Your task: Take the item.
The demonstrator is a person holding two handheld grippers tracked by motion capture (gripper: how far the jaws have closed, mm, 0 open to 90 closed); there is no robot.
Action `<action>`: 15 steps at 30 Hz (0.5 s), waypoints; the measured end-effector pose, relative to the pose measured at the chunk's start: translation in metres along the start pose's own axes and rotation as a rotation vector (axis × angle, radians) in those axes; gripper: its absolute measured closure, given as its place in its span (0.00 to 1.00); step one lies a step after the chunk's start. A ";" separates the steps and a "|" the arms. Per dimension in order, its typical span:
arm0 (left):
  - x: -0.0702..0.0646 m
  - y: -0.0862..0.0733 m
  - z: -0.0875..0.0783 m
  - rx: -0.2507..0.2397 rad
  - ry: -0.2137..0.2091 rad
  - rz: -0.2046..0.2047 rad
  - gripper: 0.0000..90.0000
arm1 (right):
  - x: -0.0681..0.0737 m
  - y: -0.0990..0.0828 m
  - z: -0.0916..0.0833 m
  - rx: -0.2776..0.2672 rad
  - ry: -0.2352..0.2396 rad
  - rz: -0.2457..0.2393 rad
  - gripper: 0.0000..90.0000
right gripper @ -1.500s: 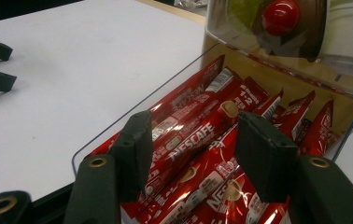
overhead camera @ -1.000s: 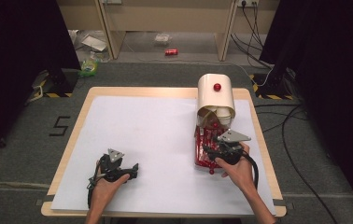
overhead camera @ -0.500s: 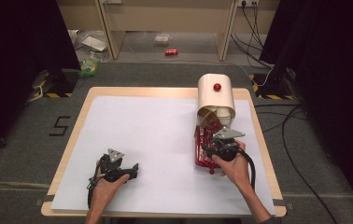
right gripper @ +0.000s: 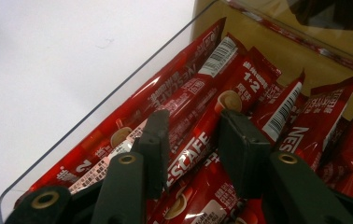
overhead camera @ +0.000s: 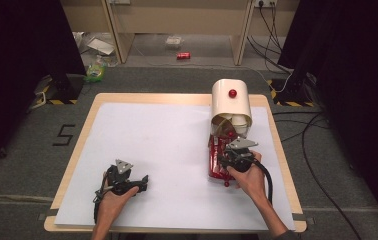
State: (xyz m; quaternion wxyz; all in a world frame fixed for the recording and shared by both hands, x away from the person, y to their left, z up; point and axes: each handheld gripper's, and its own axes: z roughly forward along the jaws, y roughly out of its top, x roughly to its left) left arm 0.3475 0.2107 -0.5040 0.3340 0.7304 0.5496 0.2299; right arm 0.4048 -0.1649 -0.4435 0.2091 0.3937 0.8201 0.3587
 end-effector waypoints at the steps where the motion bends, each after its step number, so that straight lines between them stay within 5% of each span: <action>1: 0.000 0.000 0.000 -0.002 -0.001 -0.002 0.08 | 0.000 0.000 0.001 0.000 -0.001 0.000 0.70; 15: 0.000 0.000 0.000 -0.003 -0.001 -0.004 0.08 | -0.005 -0.002 -0.001 -0.030 -0.013 -0.007 0.90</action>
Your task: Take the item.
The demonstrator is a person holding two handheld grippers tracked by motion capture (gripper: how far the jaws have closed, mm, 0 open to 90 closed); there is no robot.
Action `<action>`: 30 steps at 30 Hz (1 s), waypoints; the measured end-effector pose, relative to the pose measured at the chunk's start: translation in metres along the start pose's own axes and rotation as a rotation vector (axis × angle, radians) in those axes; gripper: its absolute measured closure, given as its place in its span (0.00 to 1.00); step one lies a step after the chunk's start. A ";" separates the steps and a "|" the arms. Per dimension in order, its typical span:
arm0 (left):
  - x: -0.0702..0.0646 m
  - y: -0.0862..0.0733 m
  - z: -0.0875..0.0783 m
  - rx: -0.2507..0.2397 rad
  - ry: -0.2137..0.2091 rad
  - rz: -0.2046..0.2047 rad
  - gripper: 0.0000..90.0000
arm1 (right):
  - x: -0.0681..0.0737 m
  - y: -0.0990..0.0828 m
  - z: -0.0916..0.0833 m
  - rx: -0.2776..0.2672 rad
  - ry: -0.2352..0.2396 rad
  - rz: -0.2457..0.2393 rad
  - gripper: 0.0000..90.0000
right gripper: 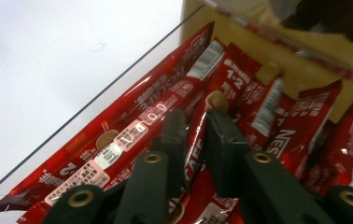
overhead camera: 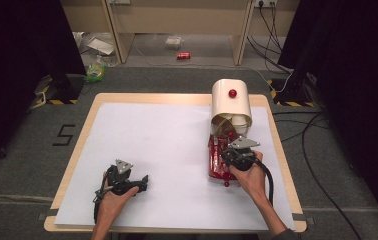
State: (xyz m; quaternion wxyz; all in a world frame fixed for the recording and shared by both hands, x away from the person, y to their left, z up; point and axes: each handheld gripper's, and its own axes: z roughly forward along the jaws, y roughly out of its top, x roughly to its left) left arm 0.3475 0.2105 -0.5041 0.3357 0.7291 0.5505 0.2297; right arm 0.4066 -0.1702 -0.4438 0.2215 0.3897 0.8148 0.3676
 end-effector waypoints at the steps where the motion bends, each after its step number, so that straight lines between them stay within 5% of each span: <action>1: 0.000 0.000 0.000 0.000 0.000 0.000 0.08 | 0.000 0.000 -0.001 -0.006 0.002 0.003 0.91; 30: 0.000 0.000 0.000 0.000 -0.002 -0.002 0.08 | 0.003 0.005 -0.036 -0.069 0.098 -0.065 0.98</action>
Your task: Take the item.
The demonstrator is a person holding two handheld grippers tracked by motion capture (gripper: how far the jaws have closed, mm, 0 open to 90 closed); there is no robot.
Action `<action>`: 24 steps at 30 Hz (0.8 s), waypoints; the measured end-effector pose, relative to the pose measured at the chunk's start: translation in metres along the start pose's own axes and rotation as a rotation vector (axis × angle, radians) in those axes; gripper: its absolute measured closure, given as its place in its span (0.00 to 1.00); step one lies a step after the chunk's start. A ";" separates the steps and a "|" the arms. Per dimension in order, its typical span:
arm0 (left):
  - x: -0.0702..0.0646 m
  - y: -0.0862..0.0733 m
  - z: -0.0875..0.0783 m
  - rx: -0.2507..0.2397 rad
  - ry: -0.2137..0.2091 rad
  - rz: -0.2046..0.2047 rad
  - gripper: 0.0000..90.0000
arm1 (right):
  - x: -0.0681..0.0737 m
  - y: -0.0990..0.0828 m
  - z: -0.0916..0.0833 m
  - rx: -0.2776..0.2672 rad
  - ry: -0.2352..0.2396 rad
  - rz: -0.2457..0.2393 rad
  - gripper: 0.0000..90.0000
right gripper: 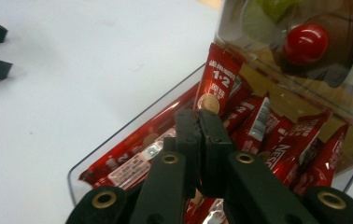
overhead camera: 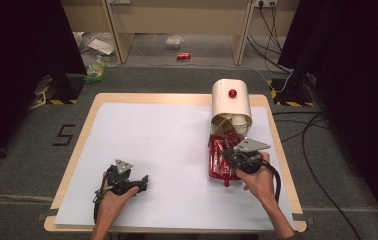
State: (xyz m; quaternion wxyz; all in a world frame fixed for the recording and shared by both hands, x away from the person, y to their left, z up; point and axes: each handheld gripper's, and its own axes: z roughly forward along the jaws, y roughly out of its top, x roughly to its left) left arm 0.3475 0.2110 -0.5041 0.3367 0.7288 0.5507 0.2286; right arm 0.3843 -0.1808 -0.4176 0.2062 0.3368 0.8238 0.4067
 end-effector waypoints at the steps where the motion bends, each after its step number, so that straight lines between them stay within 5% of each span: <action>1: 0.000 0.000 0.000 0.000 -0.001 -0.001 0.08 | 0.001 -0.001 -0.001 0.003 0.004 -0.002 0.98; 24: 0.000 0.000 0.000 -0.002 -0.004 -0.004 0.08 | -0.006 -0.019 -0.045 -0.056 0.010 0.044 0.98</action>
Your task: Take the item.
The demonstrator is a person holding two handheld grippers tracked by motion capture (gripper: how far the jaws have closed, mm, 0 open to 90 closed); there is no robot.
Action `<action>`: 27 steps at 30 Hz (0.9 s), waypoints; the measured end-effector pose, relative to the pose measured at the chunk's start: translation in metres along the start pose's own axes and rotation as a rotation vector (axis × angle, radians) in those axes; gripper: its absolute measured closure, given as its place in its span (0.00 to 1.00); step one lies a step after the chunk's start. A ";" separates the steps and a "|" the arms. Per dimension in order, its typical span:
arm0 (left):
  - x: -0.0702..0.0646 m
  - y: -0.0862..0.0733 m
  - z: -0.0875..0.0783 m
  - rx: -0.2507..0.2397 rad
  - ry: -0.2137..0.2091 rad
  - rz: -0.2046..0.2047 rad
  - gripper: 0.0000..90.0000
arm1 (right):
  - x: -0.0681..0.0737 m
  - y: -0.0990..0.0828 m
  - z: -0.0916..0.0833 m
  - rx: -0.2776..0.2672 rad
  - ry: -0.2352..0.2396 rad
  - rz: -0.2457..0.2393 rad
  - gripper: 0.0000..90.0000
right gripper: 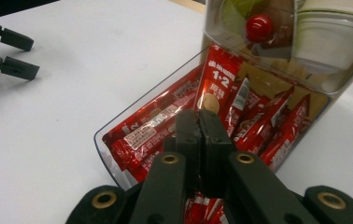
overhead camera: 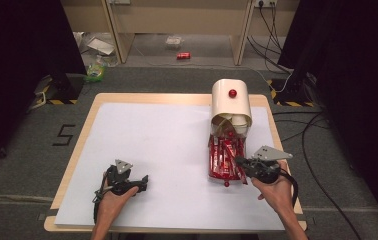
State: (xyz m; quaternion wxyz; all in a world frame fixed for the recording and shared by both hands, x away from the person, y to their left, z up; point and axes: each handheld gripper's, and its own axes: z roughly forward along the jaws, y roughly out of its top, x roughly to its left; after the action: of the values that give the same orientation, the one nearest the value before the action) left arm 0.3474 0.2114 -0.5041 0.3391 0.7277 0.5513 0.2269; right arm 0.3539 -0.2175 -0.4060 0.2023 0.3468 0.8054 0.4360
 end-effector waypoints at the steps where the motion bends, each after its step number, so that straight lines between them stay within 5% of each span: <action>1: 0.000 0.000 0.000 0.000 0.000 0.000 0.08 | -0.001 0.000 -0.001 -0.001 0.001 0.001 0.98; 27: 0.000 0.000 0.000 0.002 0.000 0.002 0.08 | -0.043 -0.016 -0.034 -0.033 -0.118 0.078 0.98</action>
State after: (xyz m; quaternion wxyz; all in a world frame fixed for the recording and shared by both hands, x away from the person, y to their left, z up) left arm 0.3475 0.2113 -0.5041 0.3383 0.7284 0.5509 0.2268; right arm 0.3554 -0.2740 -0.4008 0.2377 0.3998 0.7707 0.4355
